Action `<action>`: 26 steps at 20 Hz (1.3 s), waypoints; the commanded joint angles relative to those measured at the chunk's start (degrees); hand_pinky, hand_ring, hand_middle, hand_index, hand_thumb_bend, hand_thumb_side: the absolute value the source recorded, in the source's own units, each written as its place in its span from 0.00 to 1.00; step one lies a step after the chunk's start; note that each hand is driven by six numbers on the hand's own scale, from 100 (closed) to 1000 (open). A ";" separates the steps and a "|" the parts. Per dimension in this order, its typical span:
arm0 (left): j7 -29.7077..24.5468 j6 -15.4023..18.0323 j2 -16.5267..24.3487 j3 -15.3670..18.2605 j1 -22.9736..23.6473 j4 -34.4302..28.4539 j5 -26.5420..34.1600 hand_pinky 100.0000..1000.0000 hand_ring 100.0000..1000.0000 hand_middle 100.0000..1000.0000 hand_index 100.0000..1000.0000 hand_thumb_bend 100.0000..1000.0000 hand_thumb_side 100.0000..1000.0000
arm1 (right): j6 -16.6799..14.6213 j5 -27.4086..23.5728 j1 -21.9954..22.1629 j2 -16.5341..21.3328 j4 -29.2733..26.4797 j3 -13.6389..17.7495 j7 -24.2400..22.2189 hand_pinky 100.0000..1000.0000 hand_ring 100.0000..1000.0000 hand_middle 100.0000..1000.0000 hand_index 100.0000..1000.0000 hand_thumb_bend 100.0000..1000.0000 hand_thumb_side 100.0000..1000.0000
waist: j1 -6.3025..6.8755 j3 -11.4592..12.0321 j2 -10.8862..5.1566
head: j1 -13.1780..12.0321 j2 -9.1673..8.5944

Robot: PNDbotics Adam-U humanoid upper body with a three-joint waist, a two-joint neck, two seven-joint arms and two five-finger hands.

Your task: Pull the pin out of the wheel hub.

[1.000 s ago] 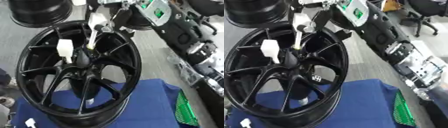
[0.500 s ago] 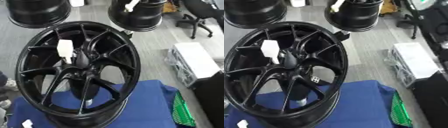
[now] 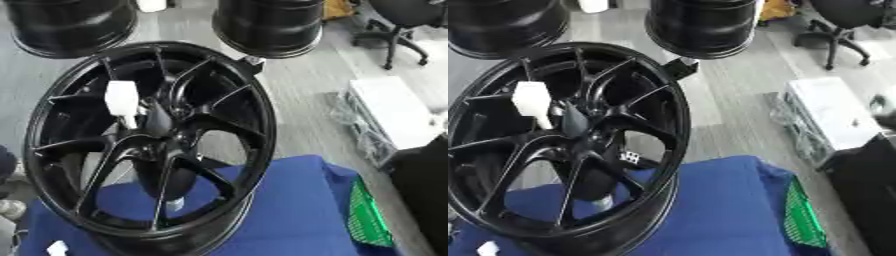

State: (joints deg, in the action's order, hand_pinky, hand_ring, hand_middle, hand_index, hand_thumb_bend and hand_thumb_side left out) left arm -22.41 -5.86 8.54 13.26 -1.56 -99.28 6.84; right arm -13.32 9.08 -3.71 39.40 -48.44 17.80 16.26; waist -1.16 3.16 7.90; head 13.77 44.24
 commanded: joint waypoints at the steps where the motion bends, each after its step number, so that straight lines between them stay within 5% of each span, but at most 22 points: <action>1: 0.05 0.16 0.38 0.25 -0.40 -1.19 0.26 0.73 0.76 0.61 0.71 0.29 0.70 | 0.31 -5.18 1.69 -5.03 5.43 -0.87 7.57 0.78 0.79 0.88 0.92 0.00 0.58 | -0.03 -0.15 -0.64 | 0.55 -0.14; 6: 0.05 0.26 0.19 0.27 -0.12 -1.13 0.51 0.73 0.76 0.61 0.71 0.29 0.70 | -1.03 -5.88 3.32 -13.91 -1.05 -2.44 14.11 0.74 0.74 0.81 0.88 0.00 0.50 | 0.48 -0.29 -1.14 | 0.95 -0.12; 9: 0.06 0.27 0.10 0.29 -0.01 -1.13 0.73 0.73 0.76 0.61 0.71 0.30 0.70 | -1.36 -2.56 2.89 -17.89 -9.07 -2.27 14.75 0.72 0.71 0.77 0.86 0.00 0.37 | 0.66 -0.26 -1.38 | 0.58 -0.12; 12: 0.08 0.23 -0.01 0.29 0.05 -1.14 0.79 0.73 0.76 0.61 0.71 0.30 0.70 | -1.35 0.54 2.39 -20.97 -16.99 -2.31 13.87 0.70 0.70 0.75 0.86 0.00 0.36 | 0.74 -0.33 -1.39 | 0.06 -0.12; 18: -0.36 0.26 -0.26 -0.08 -0.12 -1.25 0.78 0.73 0.76 0.61 0.70 0.30 0.70 | -5.36 1.32 0.22 -26.01 -33.13 -8.17 6.25 0.68 0.67 0.73 0.84 0.00 0.45 | 0.86 -0.13 -1.22 | -1.94 -0.12; 21: -0.54 0.32 -0.28 -0.20 -0.24 -1.37 0.91 0.73 0.76 0.62 0.70 0.30 0.69 | -5.62 0.99 -0.63 -26.44 -35.74 -11.54 0.63 0.68 0.68 0.73 0.85 0.00 0.45 | 0.87 0.07 -1.21 | -3.20 -0.12; 22: -0.63 0.32 -0.31 -0.24 -0.28 -1.38 0.93 0.73 0.77 0.62 0.70 0.30 0.69 | -5.69 0.75 -0.72 -26.74 -36.30 -12.37 -0.74 0.68 0.67 0.72 0.84 0.00 0.34 | 0.86 0.11 -1.17 | -3.41 -0.12; 23: -0.70 0.33 -0.33 -0.27 -0.29 -1.39 0.93 0.73 0.77 0.62 0.70 0.30 0.69 | -5.78 0.22 -0.74 -27.03 -36.78 -13.19 -1.81 0.68 0.67 0.72 0.84 0.00 0.45 | 0.86 0.14 -1.12 | -3.55 -0.12; 26: -0.72 0.39 -0.28 -0.24 -0.26 -1.41 1.06 0.74 0.77 0.61 0.70 0.30 0.69 | -6.12 -1.41 -0.56 -27.26 -37.76 -15.01 -4.08 0.67 0.66 0.72 0.84 0.00 0.45 | 0.87 0.26 -0.95 | -4.21 -0.12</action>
State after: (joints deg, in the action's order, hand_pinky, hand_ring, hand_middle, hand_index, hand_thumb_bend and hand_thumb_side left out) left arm -22.93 -5.59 7.81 13.09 -1.35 -99.32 7.61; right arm -19.21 8.45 -4.00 11.66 -84.38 3.43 13.32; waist -0.34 3.40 7.43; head 9.94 44.24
